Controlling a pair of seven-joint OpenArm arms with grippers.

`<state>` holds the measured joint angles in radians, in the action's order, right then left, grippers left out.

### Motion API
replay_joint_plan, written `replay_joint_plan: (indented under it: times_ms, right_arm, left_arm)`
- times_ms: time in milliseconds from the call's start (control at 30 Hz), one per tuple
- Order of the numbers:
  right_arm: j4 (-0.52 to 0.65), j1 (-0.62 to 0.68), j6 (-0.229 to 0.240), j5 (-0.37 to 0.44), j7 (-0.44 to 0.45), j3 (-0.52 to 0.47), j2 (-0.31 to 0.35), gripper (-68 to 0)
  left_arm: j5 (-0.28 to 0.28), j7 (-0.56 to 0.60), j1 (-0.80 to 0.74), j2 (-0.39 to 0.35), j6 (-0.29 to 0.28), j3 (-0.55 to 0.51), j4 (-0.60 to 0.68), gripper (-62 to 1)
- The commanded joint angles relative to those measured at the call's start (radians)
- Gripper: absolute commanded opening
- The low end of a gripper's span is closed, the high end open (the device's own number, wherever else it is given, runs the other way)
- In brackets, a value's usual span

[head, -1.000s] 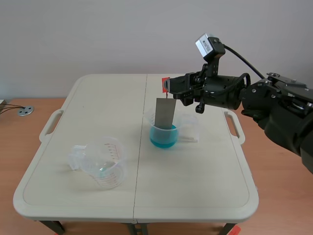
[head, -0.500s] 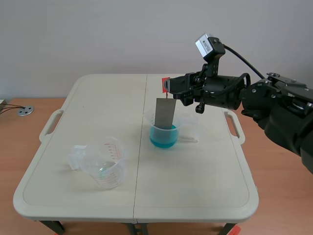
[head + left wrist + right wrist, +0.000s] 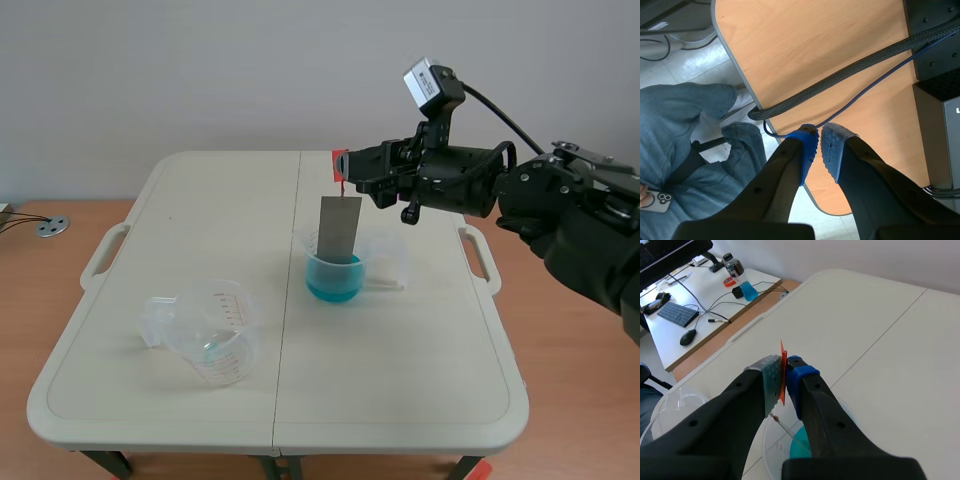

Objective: Hold the metal plate by the orange handle, dip it into the blue solution, take it out and point at it, then put the plate back in the beaker on the left.
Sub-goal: 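Hold the plate still in the solution, then raise the plate and point at it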

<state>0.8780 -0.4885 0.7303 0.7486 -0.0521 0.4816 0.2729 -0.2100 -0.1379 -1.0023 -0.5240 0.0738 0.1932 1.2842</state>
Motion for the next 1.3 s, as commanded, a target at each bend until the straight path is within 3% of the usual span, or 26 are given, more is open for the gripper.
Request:
replay_joint_plan:
  times_ms: [0,500,967,1200,1267]
  right_arm:
    - [0.053,-0.029,0.015,0.021,0.015,-0.012,0.024,-66.2]
    - [0.221,-0.029,0.015,0.103,-0.053,-0.043,0.074,-66.2]
    - [0.340,-0.029,0.015,0.240,-0.177,-0.068,0.090,-66.2]
    - [0.385,-0.029,0.015,0.281,-0.213,-0.098,0.090,-66.2]
    - [0.394,-0.029,0.015,0.293,-0.225,-0.104,0.090,-66.2]
  left_arm:
    - [-0.003,0.005,-0.008,-0.006,-0.003,-0.003,0.004,-53.2]
    - [-0.013,0.006,0.059,-0.038,-0.002,-0.005,0.004,-53.2]
    - [-0.221,-0.035,0.244,-0.327,-0.002,-0.229,0.004,-53.2]
    - [-0.302,0.044,0.388,-0.443,-0.005,-0.240,0.021,-53.2]
    - [-0.320,0.054,0.427,-0.463,-0.035,-0.240,0.037,-53.2]
